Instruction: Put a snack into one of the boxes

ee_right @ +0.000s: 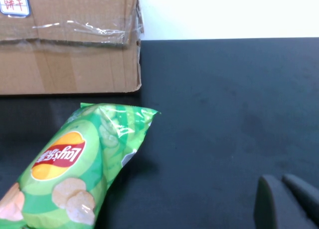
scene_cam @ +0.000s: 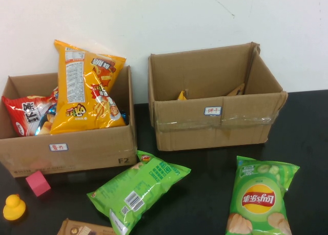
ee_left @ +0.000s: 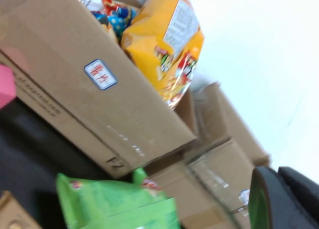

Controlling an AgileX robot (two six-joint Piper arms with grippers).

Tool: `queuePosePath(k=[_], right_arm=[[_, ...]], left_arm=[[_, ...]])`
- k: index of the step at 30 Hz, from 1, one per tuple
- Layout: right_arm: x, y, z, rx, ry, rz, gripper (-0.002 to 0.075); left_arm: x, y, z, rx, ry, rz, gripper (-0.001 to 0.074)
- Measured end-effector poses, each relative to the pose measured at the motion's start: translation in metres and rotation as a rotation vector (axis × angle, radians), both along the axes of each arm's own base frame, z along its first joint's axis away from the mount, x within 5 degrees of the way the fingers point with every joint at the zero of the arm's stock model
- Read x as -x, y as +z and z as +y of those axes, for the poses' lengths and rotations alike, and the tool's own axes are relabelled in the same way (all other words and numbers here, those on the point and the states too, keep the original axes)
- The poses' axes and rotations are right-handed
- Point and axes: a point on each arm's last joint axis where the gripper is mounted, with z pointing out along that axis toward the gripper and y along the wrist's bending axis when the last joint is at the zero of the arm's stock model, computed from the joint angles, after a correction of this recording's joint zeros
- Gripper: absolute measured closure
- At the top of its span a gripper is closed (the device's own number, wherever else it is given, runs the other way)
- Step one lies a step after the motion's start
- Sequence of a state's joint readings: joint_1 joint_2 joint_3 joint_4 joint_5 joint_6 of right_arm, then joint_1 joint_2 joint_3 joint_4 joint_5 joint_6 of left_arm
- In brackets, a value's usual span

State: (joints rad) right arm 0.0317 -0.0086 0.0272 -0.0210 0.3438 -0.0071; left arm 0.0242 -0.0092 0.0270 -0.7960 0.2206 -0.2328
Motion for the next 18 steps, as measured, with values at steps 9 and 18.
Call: queuePosePath(k=[9,18], right_arm=[[0.0,0.0,0.0,0.0,0.0,0.0,0.0727],[0.0,0.0,0.0,0.0,0.0,0.0,0.0727]], left_arm=[[0.008,0.037,-0.01,-0.328,-0.154,-0.081,0.0736],[-0.054,0.095,-0.018,-0.962,-0.695,0.295,0.0736]])
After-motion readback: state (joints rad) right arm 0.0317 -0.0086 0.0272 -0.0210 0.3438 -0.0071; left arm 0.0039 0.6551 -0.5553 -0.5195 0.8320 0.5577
